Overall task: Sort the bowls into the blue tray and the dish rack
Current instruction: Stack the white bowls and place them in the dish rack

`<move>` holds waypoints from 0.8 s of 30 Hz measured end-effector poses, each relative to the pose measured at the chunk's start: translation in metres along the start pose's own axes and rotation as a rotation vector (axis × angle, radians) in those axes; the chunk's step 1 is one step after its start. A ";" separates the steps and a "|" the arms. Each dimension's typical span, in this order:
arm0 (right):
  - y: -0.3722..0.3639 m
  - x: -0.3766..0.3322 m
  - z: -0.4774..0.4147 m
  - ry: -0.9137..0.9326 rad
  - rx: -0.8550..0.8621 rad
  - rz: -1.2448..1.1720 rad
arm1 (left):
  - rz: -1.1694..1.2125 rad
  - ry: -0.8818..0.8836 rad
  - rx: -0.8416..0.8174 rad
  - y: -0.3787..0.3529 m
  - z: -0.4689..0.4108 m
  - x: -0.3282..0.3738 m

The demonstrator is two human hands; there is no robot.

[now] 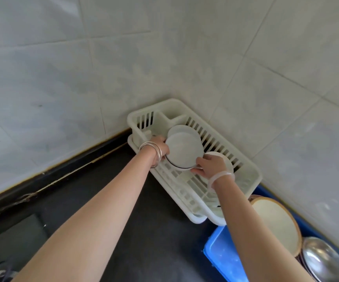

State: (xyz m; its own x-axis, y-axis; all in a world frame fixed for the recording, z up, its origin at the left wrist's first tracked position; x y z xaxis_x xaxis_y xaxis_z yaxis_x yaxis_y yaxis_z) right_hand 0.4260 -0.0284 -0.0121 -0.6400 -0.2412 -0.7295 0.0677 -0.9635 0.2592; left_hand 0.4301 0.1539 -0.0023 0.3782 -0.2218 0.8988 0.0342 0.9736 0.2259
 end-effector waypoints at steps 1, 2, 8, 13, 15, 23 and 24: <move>0.000 0.005 -0.003 -0.003 0.008 0.014 | -0.034 0.001 -0.025 -0.004 -0.004 -0.001; 0.000 0.010 -0.006 -0.013 0.013 0.006 | -0.059 -0.003 -0.048 -0.007 -0.007 -0.002; 0.000 0.032 -0.016 -0.023 0.049 0.163 | -0.273 0.051 -0.158 -0.015 -0.023 -0.006; 0.000 0.049 -0.018 -0.112 0.045 0.116 | -0.556 0.087 -0.250 -0.026 -0.034 -0.010; 0.000 0.056 -0.020 -0.140 0.038 0.110 | -0.596 0.108 -0.290 -0.030 -0.037 -0.014; 0.001 0.064 -0.023 -0.180 0.002 0.005 | -0.560 0.145 -0.319 -0.036 -0.046 -0.019; 0.001 0.065 -0.022 -0.190 -0.008 -0.021 | -0.563 0.133 -0.316 -0.037 -0.046 -0.018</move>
State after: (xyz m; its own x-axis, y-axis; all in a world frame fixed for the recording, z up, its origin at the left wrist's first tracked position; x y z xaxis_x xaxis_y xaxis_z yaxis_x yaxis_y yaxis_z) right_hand 0.4011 -0.0480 -0.0734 -0.7744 -0.1958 -0.6016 0.0584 -0.9690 0.2401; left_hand 0.4647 0.1247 -0.0439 0.3331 -0.7133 0.6167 0.5226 0.6841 0.5089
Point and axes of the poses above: each hand's wrist, its own z-axis away from the middle knuckle, its own y-axis out of the back of the hand, x = y × z, the point moved 7 cm from there along -z, towards the middle knuckle, and after that the axes turned 9 degrees about -y, right-handed, at the moved point
